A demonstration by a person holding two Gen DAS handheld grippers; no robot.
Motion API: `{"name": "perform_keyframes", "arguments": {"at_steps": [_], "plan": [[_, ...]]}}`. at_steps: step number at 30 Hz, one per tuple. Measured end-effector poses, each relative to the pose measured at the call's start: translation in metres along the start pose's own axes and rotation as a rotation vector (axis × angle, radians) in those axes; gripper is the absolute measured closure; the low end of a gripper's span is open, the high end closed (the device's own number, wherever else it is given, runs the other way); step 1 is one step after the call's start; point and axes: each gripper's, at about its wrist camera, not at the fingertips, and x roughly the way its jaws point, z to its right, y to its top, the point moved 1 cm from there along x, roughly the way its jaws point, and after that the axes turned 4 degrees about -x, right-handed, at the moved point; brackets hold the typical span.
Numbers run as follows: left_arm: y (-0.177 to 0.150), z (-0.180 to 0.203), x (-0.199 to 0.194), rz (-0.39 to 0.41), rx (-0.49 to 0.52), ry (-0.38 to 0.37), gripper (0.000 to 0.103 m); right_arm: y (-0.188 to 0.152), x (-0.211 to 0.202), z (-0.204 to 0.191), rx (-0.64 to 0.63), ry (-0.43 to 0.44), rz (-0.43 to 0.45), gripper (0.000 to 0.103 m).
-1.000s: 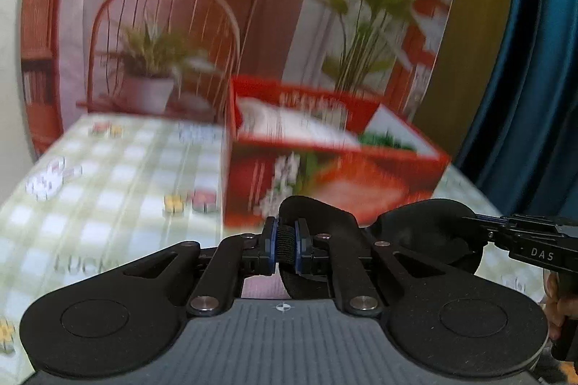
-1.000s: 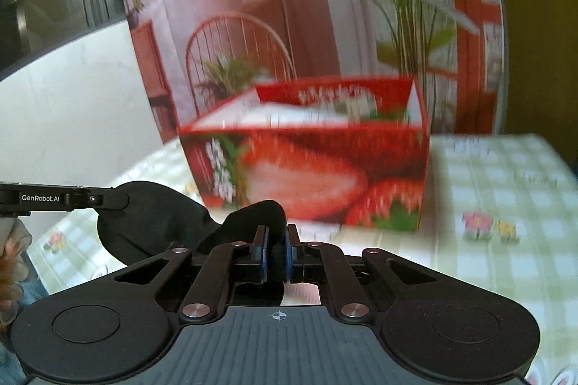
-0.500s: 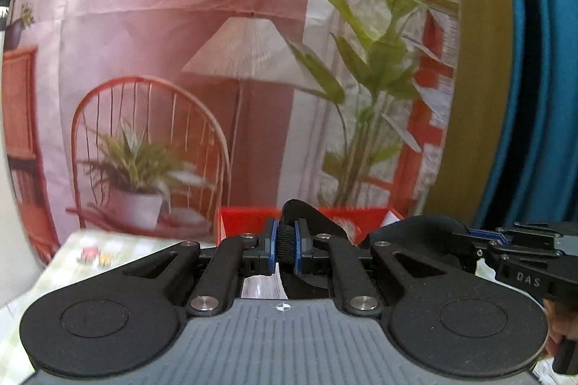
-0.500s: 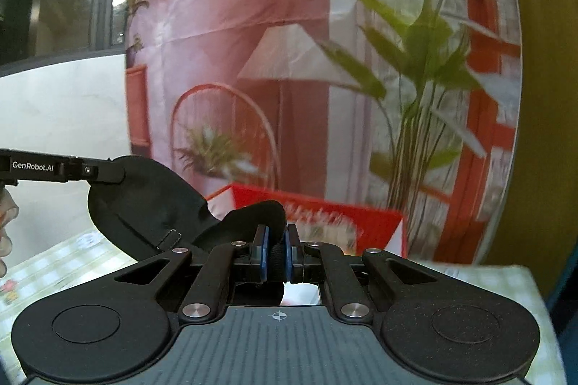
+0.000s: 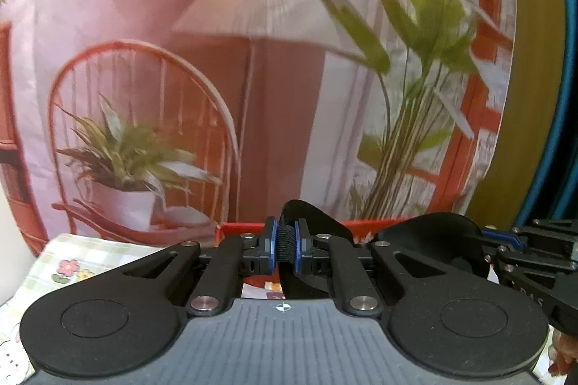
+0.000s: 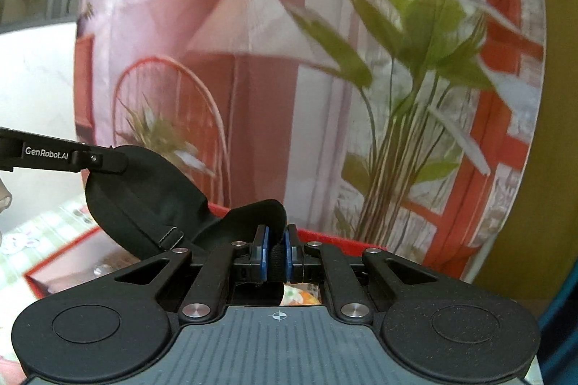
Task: Organize soft objects
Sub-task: 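Lift the black eye mask with both tools into the red box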
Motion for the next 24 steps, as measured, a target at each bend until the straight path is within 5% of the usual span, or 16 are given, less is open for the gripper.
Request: {"name": "perform_keyframes", "arguments": {"at_steps": [9,16,17,19,20,21,24], "plan": [[-0.018,-0.008,0.040,-0.124,-0.003,-0.024,0.092,-0.014,0.043,-0.004,-0.030,-0.021,-0.133,0.095],[-0.019,-0.015,0.043,-0.146,-0.012,-0.027,0.089,-0.015,0.052,-0.005,-0.046,-0.026,-0.169,0.093],[-0.018,-0.015,0.042,-0.149,-0.012,-0.028,0.086,-0.016,0.052,-0.005,-0.044,-0.028,-0.174,0.089],[-0.016,-0.016,0.038,-0.143,-0.010,-0.020,0.047,-0.016,0.052,-0.004,-0.050,-0.037,-0.178,0.080],[-0.016,-0.017,0.034,-0.130,-0.012,-0.017,0.036,-0.015,0.050,-0.005,-0.051,-0.045,-0.172,0.078],[-0.015,-0.018,0.029,-0.115,-0.014,-0.015,0.034,-0.014,0.048,-0.006,-0.055,-0.055,-0.165,0.076],[-0.012,-0.022,0.018,-0.109,-0.031,-0.015,0.032,-0.013,0.041,-0.010,-0.075,-0.084,-0.152,0.048]]}}
